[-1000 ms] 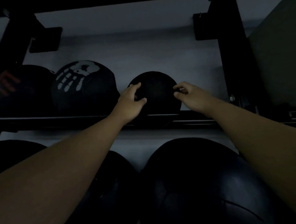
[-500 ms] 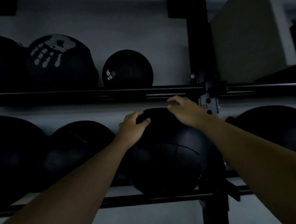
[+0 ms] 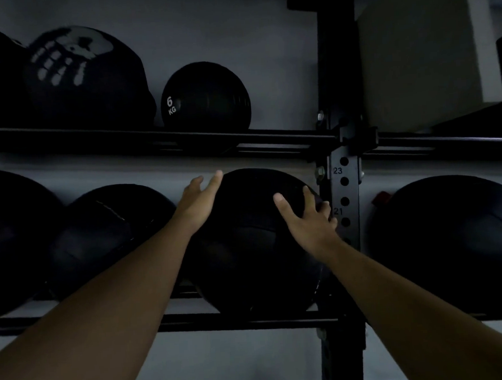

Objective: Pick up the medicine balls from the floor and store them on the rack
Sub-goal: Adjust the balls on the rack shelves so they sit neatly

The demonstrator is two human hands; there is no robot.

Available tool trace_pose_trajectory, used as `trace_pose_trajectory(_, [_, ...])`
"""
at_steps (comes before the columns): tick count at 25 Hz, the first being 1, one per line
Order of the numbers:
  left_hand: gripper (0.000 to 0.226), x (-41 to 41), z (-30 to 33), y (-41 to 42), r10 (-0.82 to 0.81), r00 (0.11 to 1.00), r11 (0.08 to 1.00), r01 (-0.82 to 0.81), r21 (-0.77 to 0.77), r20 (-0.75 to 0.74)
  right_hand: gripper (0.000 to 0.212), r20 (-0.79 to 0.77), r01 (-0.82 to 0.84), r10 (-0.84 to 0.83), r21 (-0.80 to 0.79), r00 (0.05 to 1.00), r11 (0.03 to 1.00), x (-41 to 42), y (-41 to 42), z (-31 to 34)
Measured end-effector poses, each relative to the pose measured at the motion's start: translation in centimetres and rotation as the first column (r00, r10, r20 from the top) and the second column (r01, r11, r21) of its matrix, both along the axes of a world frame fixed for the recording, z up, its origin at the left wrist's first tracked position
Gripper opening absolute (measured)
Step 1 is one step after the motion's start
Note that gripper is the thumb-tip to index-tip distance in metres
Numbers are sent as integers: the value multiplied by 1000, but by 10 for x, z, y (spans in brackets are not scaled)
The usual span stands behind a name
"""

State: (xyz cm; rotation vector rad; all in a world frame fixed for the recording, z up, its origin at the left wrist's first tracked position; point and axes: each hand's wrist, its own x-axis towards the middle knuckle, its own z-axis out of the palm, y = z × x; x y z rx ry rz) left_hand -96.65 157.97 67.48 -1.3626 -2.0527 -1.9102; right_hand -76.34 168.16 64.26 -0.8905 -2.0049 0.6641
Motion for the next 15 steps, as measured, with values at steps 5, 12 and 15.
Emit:
trace_pose_trajectory(5, [90,-12,-13,26,21,999,998,-22,57,34,95,-76,32,-27,60,997,998,-25,21,-7])
trace_pose_trajectory(12, [58,14,-37,22,200,977,972,-207,111,71,75,-83,7,18,295,996,956,-19,57,-3])
trace_pose_trajectory(15, [58,21,-51,10,249,969,964,-248,96,4,73,-11,-34,42,397,999,917,-10,63,1])
